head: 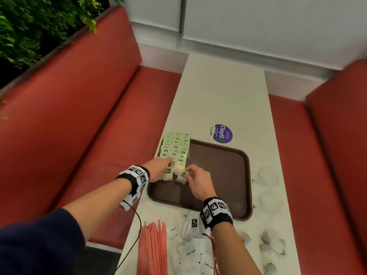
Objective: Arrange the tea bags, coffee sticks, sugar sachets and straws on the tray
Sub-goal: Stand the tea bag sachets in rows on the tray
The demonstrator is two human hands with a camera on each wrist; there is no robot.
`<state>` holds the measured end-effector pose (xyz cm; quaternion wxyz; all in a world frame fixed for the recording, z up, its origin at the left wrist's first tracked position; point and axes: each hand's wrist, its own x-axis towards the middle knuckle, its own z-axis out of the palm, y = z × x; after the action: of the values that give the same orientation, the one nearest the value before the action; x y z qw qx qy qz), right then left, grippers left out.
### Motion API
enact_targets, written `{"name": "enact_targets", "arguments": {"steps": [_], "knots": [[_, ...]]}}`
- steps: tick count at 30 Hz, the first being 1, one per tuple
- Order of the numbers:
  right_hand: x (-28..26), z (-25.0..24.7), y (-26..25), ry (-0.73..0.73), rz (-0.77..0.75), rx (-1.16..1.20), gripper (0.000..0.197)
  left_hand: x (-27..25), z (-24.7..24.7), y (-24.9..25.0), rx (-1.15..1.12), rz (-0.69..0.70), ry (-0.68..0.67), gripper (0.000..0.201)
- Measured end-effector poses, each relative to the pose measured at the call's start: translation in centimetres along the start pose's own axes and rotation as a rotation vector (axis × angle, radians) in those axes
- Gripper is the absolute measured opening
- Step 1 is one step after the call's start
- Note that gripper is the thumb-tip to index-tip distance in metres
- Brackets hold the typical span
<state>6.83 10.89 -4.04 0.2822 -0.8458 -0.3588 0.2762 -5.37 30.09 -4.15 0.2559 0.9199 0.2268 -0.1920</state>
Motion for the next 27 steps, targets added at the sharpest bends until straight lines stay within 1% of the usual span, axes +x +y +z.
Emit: {"name": "enact_targets", "arguments": {"steps": [4, 8, 11, 15, 18, 20, 22, 27], "knots": [[1.2, 1.0, -0.3, -0.041, 0.042, -0.035, 0.015, 0.6, 0.4, -0.2, 0.041, 0.029, 0.021, 0.023], [1.9, 1.5, -0.7, -0.064, 0.045, -0.069, 0.015, 0.7, 0.9, -0.4, 0.039, 0.067, 0.104, 0.020], [2.3, 1.7, -1.3, -0.071, 0.020, -0.109, 0.016, 0.5, 1.1, -0.5, 0.011, 0.078, 0.182, 0.023], [2.6, 2.0, -1.6, -0.015, 0.047, -0.110, 0.017, -0.4, 1.5, -0.9, -0.063, 0.105, 0.352, 0.028], [2.4, 2.3, -1.5, 0.075, 0.085, -0.091, 0.020, -1.3, 2.4, -1.4, -0.090, 0.163, 0.425, 0.021], [2.0, 2.6, -1.4, 0.143, 0.101, -0.038, 0.022, -1.6, 3.3, -1.7, -0.068, 0.209, 0.433, 0.018], [1.7, 3.0, -1.4, 0.179, 0.099, -0.004, 0.023, -1.9, 4.0, -1.7, -0.031, 0.247, 0.428, 0.021], [1.0, 3.7, -1.7, 0.137, 0.098, -0.009, 0.026, -2.2, 4.3, -1.9, 0.023, 0.258, 0.393, 0.034]]}}
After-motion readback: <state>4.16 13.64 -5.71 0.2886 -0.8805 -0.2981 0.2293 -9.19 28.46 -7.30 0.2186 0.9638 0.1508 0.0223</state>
